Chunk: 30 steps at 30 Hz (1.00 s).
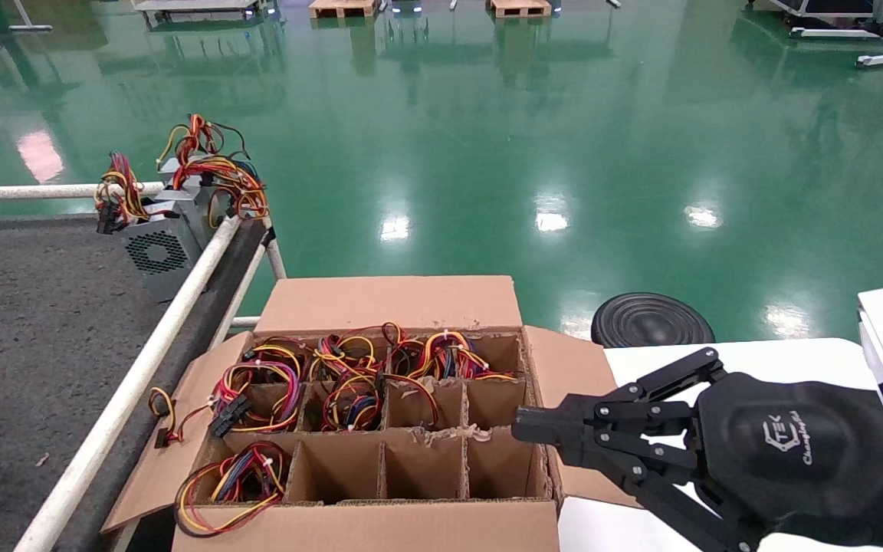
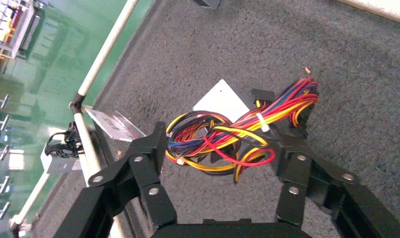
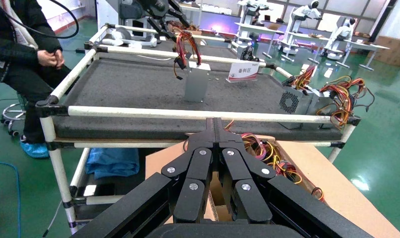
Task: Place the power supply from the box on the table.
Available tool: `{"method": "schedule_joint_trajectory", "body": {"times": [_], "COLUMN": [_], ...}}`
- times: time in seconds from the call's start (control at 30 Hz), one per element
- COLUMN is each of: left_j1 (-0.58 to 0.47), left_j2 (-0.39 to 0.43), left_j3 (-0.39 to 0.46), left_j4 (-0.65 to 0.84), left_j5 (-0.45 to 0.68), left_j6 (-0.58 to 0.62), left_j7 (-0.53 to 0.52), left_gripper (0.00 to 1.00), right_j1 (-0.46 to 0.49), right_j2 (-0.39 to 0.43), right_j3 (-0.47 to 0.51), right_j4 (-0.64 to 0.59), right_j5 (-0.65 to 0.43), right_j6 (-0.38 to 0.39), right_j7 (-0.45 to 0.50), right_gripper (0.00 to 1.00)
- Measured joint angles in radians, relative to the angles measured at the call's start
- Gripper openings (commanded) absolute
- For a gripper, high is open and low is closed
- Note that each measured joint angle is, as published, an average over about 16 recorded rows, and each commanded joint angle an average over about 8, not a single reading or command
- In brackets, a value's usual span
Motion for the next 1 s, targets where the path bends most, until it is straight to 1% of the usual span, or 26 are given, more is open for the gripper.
{"method": "schedule_joint_trajectory", "body": {"times": [1.0], "left_j1": [0.004], "left_j2": [-0.015], "left_j3": [0.004], "left_j4": [-0.096], "left_j5": [-0.005], "left_j6": [0.014], "left_j7": [-0.1], "left_gripper": [1.0], "right_j1": [0.0], "right_j2": [0.0], "right_j3": [0.0], "right_j4": [0.0], "right_j5": [0.0], "right_j6": [0.0], "right_j7": [0.0], "right_gripper": [0.0]}}
